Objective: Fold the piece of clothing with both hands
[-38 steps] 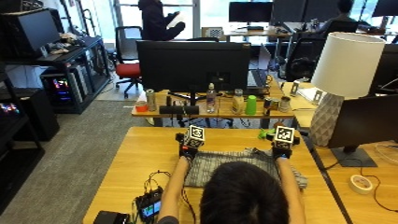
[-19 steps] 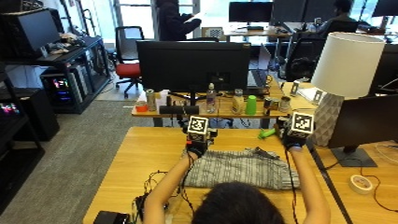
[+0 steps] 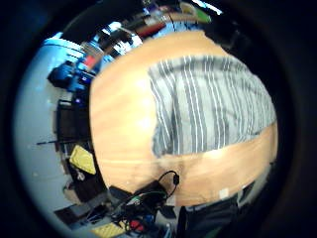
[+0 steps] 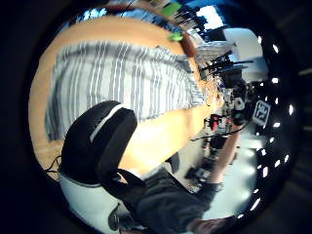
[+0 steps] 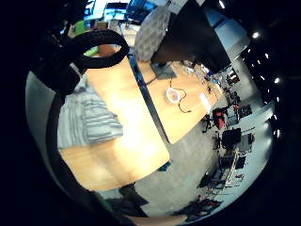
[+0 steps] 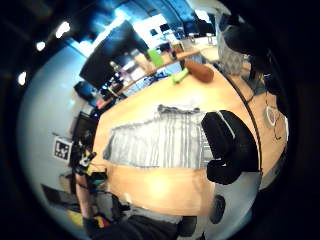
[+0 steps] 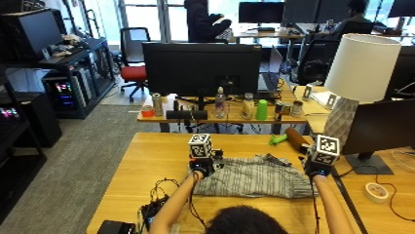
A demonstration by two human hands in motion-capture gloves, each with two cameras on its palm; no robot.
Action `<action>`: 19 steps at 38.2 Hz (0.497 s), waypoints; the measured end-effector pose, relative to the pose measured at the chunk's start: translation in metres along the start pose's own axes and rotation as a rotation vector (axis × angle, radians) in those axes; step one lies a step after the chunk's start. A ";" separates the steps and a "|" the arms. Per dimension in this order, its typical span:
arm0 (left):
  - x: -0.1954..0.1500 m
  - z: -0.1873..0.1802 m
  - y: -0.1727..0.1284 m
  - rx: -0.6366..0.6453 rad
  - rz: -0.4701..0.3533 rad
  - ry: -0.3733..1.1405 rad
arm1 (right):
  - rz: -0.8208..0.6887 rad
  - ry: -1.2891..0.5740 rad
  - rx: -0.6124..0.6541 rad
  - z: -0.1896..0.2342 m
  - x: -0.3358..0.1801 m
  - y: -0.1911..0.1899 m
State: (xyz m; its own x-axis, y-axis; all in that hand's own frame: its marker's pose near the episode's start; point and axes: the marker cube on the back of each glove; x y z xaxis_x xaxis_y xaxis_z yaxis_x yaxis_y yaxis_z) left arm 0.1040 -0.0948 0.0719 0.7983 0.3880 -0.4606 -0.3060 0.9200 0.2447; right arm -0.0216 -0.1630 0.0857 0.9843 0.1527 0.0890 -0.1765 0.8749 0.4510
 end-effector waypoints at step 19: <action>-0.073 0.093 0.017 -0.413 -0.558 -0.214 | 0.110 0.012 -0.531 0.142 0.050 0.044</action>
State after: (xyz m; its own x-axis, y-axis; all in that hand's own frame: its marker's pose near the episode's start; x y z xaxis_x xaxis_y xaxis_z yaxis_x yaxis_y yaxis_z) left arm 0.0884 -0.1122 0.1890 0.9637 -0.1257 -0.2356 0.0395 0.9397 -0.3396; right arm 0.0182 -0.1820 0.2357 0.9609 0.2585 0.0992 -0.2523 0.9650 -0.0712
